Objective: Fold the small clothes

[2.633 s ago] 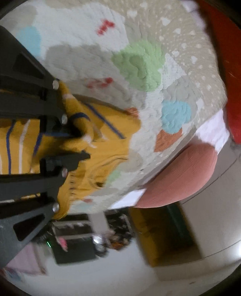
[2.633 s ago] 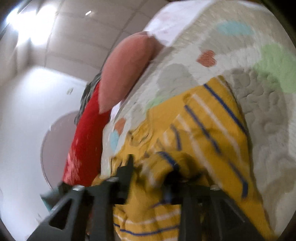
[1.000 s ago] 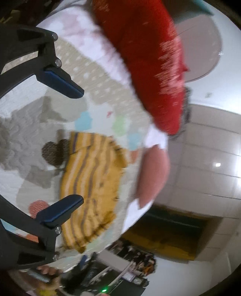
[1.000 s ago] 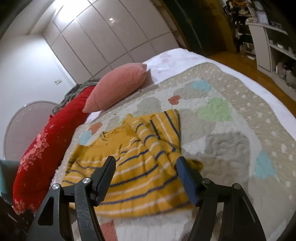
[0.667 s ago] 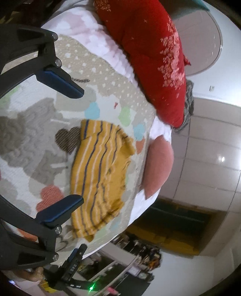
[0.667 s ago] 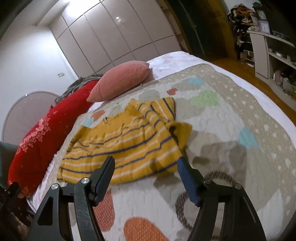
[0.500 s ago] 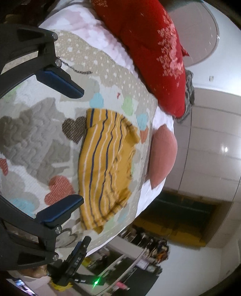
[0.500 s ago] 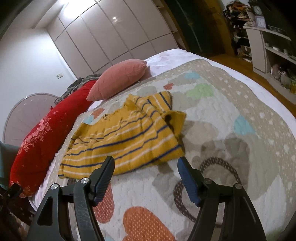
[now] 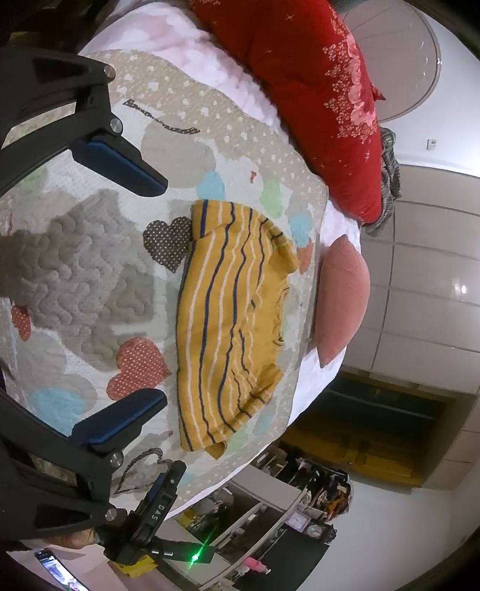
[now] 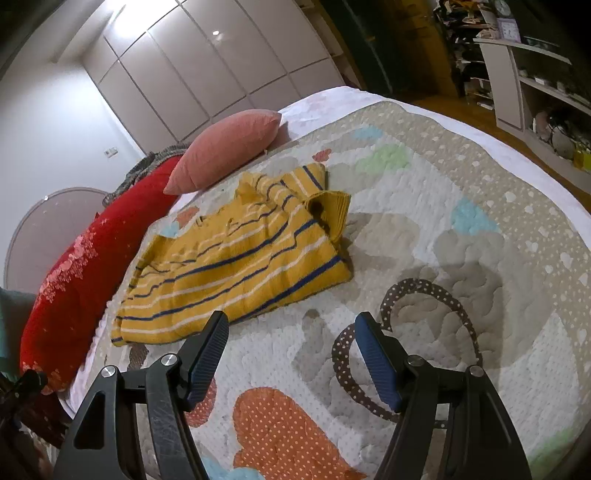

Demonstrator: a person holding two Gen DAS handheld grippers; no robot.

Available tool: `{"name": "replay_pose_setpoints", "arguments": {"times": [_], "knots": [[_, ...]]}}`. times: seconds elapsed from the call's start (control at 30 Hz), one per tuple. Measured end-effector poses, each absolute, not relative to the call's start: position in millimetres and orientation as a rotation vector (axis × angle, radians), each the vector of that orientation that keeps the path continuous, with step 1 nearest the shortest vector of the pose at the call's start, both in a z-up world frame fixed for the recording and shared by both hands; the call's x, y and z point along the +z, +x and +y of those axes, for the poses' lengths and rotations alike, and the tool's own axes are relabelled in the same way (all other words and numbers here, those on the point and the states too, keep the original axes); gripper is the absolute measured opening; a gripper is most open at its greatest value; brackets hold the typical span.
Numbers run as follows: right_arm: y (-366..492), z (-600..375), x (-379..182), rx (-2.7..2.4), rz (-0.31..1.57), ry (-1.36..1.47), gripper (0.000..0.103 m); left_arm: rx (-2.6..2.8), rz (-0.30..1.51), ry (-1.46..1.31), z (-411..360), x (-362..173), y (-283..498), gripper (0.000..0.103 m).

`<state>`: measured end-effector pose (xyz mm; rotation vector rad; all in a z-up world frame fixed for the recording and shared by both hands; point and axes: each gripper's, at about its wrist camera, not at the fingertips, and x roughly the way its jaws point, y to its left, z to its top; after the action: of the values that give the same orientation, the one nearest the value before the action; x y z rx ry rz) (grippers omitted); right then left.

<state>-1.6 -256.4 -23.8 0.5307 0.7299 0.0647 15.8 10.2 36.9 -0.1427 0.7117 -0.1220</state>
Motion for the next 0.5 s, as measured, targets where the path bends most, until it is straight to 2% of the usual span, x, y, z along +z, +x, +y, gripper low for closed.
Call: {"name": "replay_pose_setpoints", "arguments": {"times": [0.5], "knots": [[8,-251,-50,0.051,0.798,0.545,0.075,-0.124,0.765,-0.157,11,21,28,0.103]]}}
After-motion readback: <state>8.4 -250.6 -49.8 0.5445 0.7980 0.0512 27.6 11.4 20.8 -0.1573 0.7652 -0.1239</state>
